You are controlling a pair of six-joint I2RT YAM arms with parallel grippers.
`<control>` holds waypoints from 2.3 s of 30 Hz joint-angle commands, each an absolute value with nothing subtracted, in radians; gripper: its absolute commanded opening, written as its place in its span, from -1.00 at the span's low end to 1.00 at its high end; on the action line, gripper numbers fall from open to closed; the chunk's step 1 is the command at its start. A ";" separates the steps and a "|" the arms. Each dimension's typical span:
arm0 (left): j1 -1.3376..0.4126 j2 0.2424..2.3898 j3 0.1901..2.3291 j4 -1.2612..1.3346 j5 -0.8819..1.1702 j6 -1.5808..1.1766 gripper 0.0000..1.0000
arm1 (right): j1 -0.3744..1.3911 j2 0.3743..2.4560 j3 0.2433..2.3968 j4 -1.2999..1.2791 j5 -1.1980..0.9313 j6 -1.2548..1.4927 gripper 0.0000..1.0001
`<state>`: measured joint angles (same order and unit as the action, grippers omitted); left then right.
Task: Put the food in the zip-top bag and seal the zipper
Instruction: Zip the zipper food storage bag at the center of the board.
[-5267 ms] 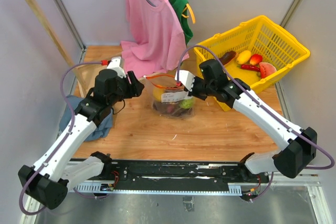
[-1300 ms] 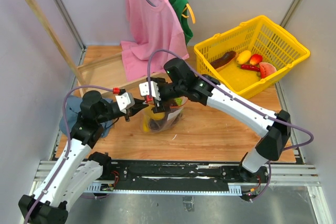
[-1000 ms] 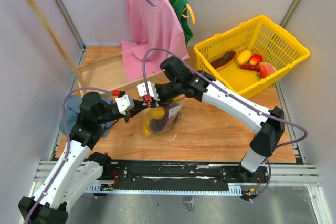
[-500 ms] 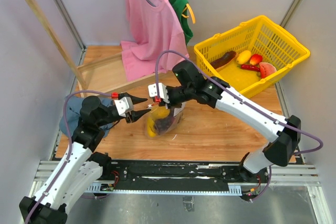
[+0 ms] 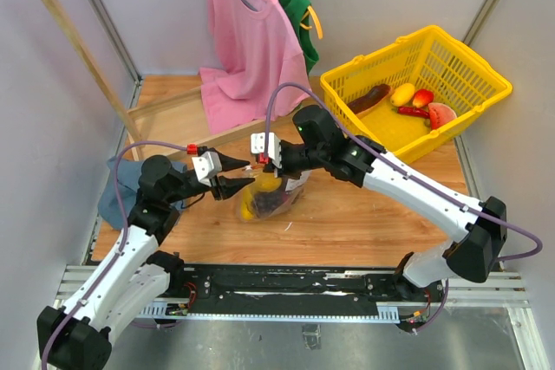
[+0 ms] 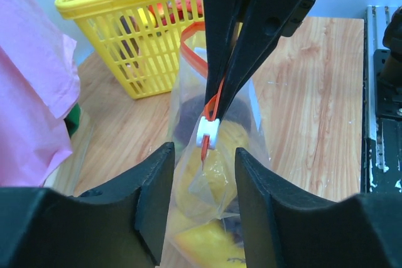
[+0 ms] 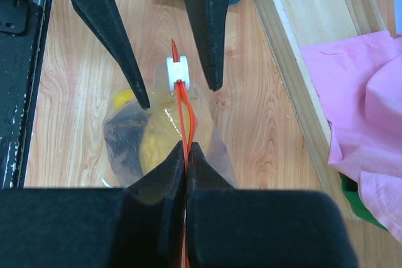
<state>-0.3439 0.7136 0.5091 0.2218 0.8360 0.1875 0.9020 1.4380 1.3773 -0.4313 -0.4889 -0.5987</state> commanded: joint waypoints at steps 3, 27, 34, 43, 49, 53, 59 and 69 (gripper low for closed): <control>-0.351 0.745 0.508 0.283 0.871 0.167 -0.37 | 0.889 1.402 1.367 -0.311 -0.504 -0.538 -0.99; -0.353 0.720 0.521 0.234 0.898 0.216 -0.99 | 0.924 1.483 1.477 -0.307 -0.690 -0.576 -0.22; -0.353 0.717 0.522 0.226 0.890 0.222 -0.99 | 0.930 1.505 1.493 -0.365 -0.739 -0.609 -0.27; -0.354 0.713 0.522 0.223 0.892 0.225 -0.99 | 0.931 1.531 1.500 -0.392 -0.708 -0.622 -0.55; -0.354 0.707 0.521 0.218 0.887 0.229 -1.00 | 0.931 1.516 1.491 -0.421 -0.633 -0.654 -0.96; -0.353 0.706 0.520 0.219 0.867 0.227 -0.99 | 0.927 1.482 1.458 -0.425 -0.582 -0.674 -0.99; -0.353 0.700 0.518 0.229 0.843 0.216 -1.00 | 0.897 1.440 1.420 -0.447 -0.540 -0.680 -0.99; -0.354 0.696 0.516 0.251 0.744 0.188 -0.99 | 0.848 1.382 1.379 -0.486 -0.446 -0.668 -0.99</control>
<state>-0.3515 0.7158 0.5091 0.1936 0.8173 0.2050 0.8886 1.4326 1.3991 -0.4362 -0.5404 -0.6647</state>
